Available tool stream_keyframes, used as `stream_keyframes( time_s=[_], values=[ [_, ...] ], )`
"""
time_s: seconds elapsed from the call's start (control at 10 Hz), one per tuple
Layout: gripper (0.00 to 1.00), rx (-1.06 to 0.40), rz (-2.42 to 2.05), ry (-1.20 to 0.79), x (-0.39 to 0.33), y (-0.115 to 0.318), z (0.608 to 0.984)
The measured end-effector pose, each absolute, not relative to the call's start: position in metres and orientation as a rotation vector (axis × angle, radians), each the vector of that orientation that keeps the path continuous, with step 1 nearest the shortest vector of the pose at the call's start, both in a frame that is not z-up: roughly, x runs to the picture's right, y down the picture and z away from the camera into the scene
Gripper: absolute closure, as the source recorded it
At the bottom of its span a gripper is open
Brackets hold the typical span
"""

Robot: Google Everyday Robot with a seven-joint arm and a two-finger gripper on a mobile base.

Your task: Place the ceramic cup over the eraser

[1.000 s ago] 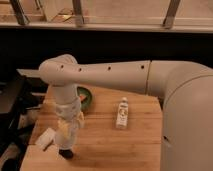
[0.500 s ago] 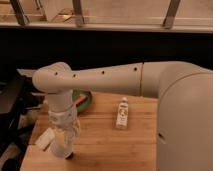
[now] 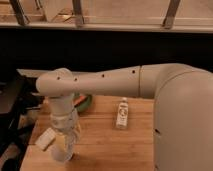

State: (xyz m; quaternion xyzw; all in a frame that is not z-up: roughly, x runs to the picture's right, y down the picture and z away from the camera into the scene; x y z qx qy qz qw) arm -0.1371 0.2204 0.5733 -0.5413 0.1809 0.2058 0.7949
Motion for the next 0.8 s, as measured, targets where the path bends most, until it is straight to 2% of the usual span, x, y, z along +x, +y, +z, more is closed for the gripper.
stream_keyframes(
  time_s=[0.3, 0.4, 0.8],
  values=[
    [0.24, -1.175, 0.457, 0.399, -0.135, 0.225, 0.583],
    [0.20, -1.178, 0.461, 0.399, -0.135, 0.226, 0.585],
    [0.20, -1.182, 0.459, 0.382, -0.141, 0.227, 0.588]
  ],
)
